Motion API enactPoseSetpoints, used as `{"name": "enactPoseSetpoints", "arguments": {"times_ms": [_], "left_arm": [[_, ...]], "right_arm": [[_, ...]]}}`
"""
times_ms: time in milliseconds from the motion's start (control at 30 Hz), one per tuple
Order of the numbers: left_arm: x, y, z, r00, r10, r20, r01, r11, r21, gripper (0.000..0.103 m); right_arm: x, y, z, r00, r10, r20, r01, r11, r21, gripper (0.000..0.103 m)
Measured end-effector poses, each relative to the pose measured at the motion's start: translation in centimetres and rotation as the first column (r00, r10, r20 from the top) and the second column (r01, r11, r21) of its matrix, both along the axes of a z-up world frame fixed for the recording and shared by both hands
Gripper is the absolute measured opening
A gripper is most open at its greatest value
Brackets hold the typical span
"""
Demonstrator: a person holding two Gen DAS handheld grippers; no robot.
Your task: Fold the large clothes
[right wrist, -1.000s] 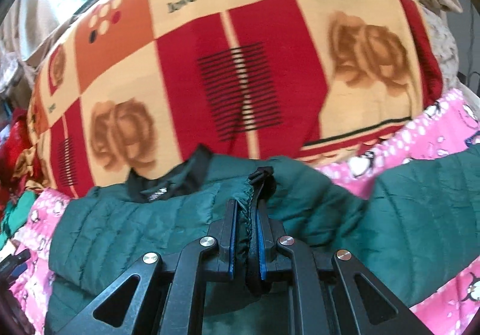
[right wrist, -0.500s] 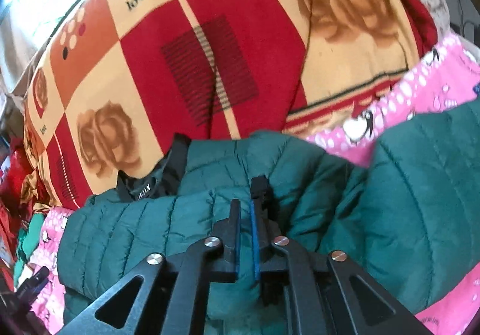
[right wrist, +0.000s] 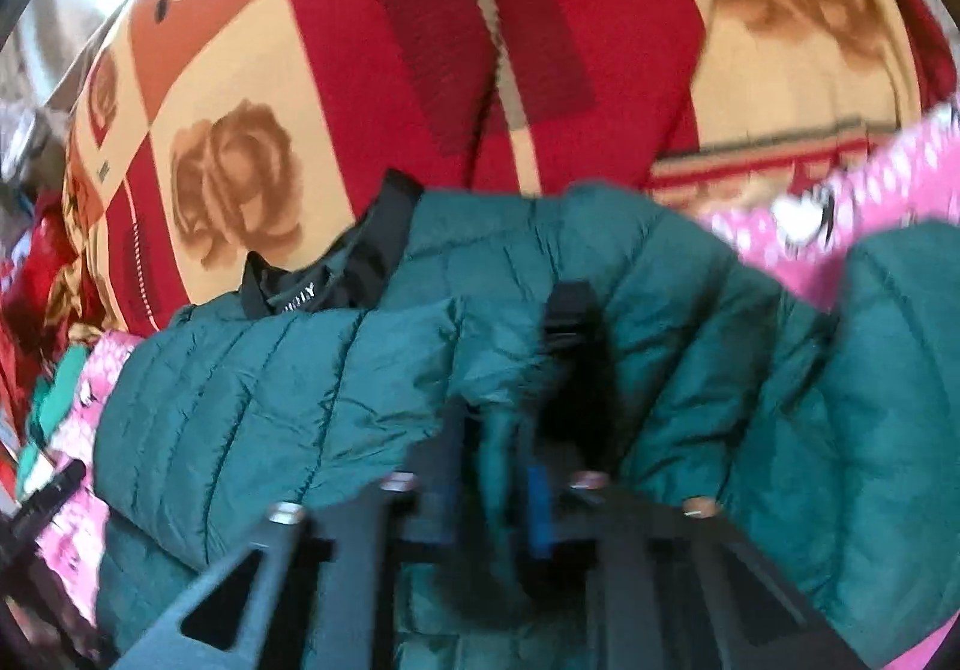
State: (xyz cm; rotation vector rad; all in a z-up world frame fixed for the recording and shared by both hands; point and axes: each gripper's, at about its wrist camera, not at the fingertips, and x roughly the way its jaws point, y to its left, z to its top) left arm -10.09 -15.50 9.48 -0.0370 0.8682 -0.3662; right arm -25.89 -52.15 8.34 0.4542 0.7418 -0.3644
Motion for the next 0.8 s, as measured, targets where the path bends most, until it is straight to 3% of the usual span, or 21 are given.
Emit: {"name": "enactPoseSetpoints", "arguments": {"times_ms": [100, 300, 400, 433, 500, 533, 567, 667, 800], "left_arm": [[0.0, -0.4, -0.2, 1.000, -0.007, 0.000, 0.007, 1.000, 0.010, 0.074], [0.0, -0.8, -0.5, 1.000, -0.019, -0.004, 0.019, 1.000, 0.025, 0.074], [-0.1, -0.9, -0.4, 1.000, -0.023, 0.000, 0.023, 0.999, 0.025, 0.074], [-0.1, -0.9, -0.3, 1.000, -0.023, 0.002, 0.023, 0.999, 0.023, 0.074], [-0.2, -1.0, -0.1, 1.000, -0.027, 0.008, 0.027, 0.999, 0.020, 0.074], [-0.3, -1.1, 0.0, 0.999, -0.032, 0.006, 0.032, 0.999, 0.024, 0.074], [-0.4, -1.1, 0.0, 0.999, -0.036, 0.005, 0.036, 0.999, 0.025, 0.074], [-0.6, -1.5, 0.5, 0.998, -0.059, 0.004, 0.059, 0.998, 0.037, 0.074], [-0.4, -2.8, 1.6, 0.996, -0.089, 0.014, 0.088, 0.994, 0.059, 0.074]], "right_arm": [[-0.3, -0.4, 0.4, 0.999, -0.039, 0.006, 0.039, 0.997, -0.064, 0.008], [0.7, -1.0, -1.5, 0.997, -0.060, -0.056, 0.056, 0.996, -0.073, 0.008], [0.5, -1.7, -1.4, 0.995, -0.090, -0.051, 0.088, 0.995, -0.036, 0.008], [0.5, -1.7, -1.2, 0.995, -0.094, -0.045, 0.094, 0.995, -0.016, 0.012], [-0.4, -2.0, -0.5, 0.994, -0.108, -0.034, 0.109, 0.994, 0.011, 0.035], [-0.7, -1.8, -0.2, 0.993, -0.115, -0.025, 0.115, 0.993, 0.007, 0.052], [-1.4, -1.4, 0.5, 0.993, -0.122, -0.001, 0.122, 0.993, -0.003, 0.057], [-2.4, 0.3, 2.0, 0.996, -0.085, 0.028, 0.085, 0.996, -0.013, 0.057], [-2.0, 3.3, 2.7, 0.998, 0.058, 0.037, -0.058, 0.998, -0.004, 0.057]]}}
